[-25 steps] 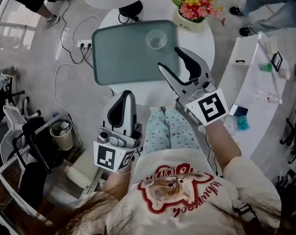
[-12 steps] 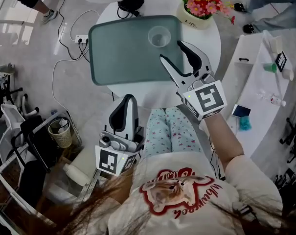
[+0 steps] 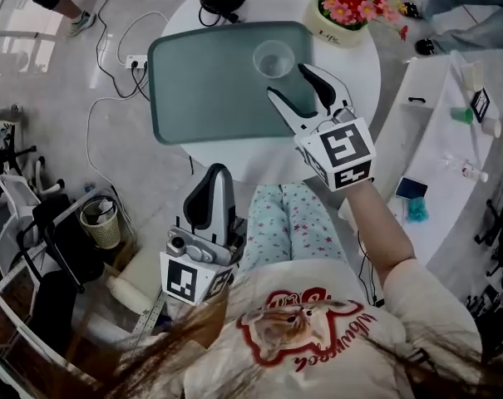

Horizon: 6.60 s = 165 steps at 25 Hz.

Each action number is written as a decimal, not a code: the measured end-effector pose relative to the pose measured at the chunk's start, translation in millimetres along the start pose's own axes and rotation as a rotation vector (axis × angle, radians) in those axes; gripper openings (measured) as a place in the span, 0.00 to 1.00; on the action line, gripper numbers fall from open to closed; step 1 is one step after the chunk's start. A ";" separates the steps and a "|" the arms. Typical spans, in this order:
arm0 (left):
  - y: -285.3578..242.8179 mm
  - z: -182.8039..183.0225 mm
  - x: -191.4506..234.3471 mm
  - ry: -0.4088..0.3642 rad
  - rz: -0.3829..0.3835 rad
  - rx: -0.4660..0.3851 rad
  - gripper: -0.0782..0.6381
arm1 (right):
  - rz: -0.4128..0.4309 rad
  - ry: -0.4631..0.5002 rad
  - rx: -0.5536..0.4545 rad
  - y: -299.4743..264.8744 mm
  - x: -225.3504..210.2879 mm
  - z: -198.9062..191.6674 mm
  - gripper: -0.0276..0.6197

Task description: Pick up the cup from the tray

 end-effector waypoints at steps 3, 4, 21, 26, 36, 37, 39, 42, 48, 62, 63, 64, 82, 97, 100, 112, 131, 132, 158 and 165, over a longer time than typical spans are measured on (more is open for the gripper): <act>2.1 -0.8 -1.2 0.010 -0.004 -0.001 0.13 | 0.001 0.000 0.028 -5.4 -1.4 -2.9 0.43; 3.4 -1.1 -0.3 0.009 -0.002 -0.003 0.13 | 0.000 -0.001 0.038 -7.3 -2.0 -3.8 0.43; 4.1 1.2 4.0 0.025 -0.019 -0.006 0.13 | -0.018 -0.028 0.154 -38.5 -8.5 -18.9 0.44; 3.0 3.8 3.7 0.030 -0.021 -0.013 0.13 | -0.033 -0.017 0.165 -45.7 -11.4 -18.4 0.47; 11.3 -2.9 3.9 0.035 -0.008 0.009 0.13 | -0.034 -0.014 0.163 -52.8 -11.9 -14.0 0.48; 12.0 -3.0 3.5 0.039 -0.006 0.008 0.13 | -0.031 -0.011 0.162 -53.5 -11.4 -12.7 0.48; 14.4 -4.0 3.9 0.038 -0.004 0.003 0.13 | -0.025 -0.006 0.163 -55.5 -11.3 -10.9 0.48; 17.3 -6.7 3.4 0.039 -0.006 0.010 0.13 | -0.020 -0.009 0.173 -59.2 -12.1 -12.4 0.48; 17.1 -3.6 4.2 0.059 -0.001 0.001 0.13 | -0.046 0.002 0.163 -59.4 -14.3 -12.2 0.48; 23.8 -15.5 3.0 0.041 -0.006 0.029 0.13 | -0.060 -0.003 0.105 -46.1 -13.2 -9.1 0.48; 23.5 -14.4 2.6 0.038 -0.009 0.026 0.13 | -0.060 0.000 0.100 -44.2 -11.9 -7.1 0.48; 23.5 -13.1 3.0 0.035 -0.009 0.022 0.13 | -0.060 0.003 0.093 -42.4 -10.6 -3.8 0.48; 19.3 29.0 -18.9 -0.014 -0.060 -0.041 0.13 | -0.071 -0.001 -0.008 -0.5 8.8 53.3 0.48; 11.6 79.4 -40.5 -0.065 -0.113 -0.101 0.13 | -0.076 0.051 -0.088 46.7 27.8 123.9 0.48; 7.7 89.7 -46.5 -0.077 -0.128 -0.113 0.13 | -0.077 0.057 -0.116 59.0 30.0 140.2 0.48; 1.5 121.6 -72.1 -0.133 -0.180 -0.151 0.13 | -0.087 0.074 -0.176 111.3 40.1 182.5 0.48; -1.6 115.4 -98.4 -0.148 -0.171 -0.146 0.13 | 0.030 0.119 -0.183 146.9 61.6 173.1 0.48; -0.6 114.7 -100.8 -0.151 -0.166 -0.148 0.13 | 0.036 0.123 -0.185 149.2 62.1 172.1 0.48; 114.5 103.5 -154.5 -0.201 -0.171 -0.183 0.13 | 0.026 0.175 -0.214 242.7 155.4 128.2 0.48; 176.1 101.7 -177.2 -0.208 -0.202 -0.181 0.13 | -0.002 0.178 -0.235 286.5 206.3 111.8 0.48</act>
Point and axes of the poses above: the fingertips, and each gripper's own axes: y backward along the fingers, x to its left, z out of its top, the point moved 1 cm from there along y, backward along the fingers, and after that the axes turned 3 degrees about z, right-handed, at the moved point
